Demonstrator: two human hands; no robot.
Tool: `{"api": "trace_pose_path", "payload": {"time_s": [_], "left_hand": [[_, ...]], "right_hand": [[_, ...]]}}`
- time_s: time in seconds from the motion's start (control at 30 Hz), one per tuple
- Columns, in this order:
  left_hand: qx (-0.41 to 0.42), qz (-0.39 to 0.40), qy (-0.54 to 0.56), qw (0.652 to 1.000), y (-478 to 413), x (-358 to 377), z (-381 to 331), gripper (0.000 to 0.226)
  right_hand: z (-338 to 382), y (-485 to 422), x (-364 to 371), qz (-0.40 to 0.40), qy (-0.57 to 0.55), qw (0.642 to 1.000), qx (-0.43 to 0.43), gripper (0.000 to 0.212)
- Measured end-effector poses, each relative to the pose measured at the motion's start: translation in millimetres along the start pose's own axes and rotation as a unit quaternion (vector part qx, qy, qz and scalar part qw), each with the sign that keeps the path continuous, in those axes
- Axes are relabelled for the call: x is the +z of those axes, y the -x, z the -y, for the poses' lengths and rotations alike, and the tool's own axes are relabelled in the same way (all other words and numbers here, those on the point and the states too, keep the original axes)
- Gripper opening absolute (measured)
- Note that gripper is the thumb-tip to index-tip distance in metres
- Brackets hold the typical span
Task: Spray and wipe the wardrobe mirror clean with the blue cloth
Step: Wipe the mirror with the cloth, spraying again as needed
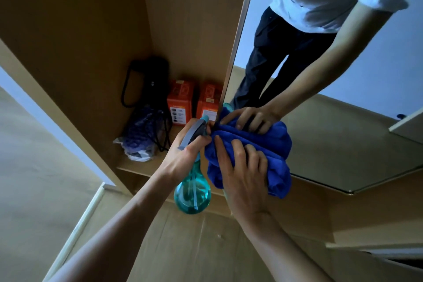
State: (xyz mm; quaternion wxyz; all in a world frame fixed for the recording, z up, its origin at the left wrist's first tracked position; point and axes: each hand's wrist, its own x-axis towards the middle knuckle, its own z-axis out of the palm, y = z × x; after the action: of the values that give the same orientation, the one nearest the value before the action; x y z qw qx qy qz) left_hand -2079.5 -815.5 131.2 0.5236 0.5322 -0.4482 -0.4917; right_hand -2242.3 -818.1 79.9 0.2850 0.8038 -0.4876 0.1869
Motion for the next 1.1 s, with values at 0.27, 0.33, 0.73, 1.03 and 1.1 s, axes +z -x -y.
{"api": "trace_pose_path", "payload": {"time_s": [0.27,0.33,0.73,1.03,1.1], "left_hand": [[-0.012,0.010,-0.026,1.000,-0.9,-2.3,15.4,0.035],[-0.014,0.013,-0.031,0.999,-1.8,-1.5,14.2,0.035],[-0.034,-0.019,-0.050,0.998,15.3,5.8,0.5,0.032],[-0.032,-0.014,-0.085,0.996,27.2,7.1,-53.4,0.039],[-0.005,-0.013,-0.089,0.996,31.1,7.8,-67.6,0.039]], "right_hand": [[6.0,18.4,17.0,0.059,-0.012,0.998,-0.016,0.053],[3.5,17.8,13.5,0.070,-0.023,0.997,-0.016,0.055],[-14.4,-2.8,-27.2,0.287,-0.144,0.946,-0.052,0.071],[-40.4,-13.0,-64.6,0.353,-0.172,0.917,-0.076,0.063],[-45.3,-21.9,-77.6,0.334,-0.174,0.924,-0.065,0.069]]}}
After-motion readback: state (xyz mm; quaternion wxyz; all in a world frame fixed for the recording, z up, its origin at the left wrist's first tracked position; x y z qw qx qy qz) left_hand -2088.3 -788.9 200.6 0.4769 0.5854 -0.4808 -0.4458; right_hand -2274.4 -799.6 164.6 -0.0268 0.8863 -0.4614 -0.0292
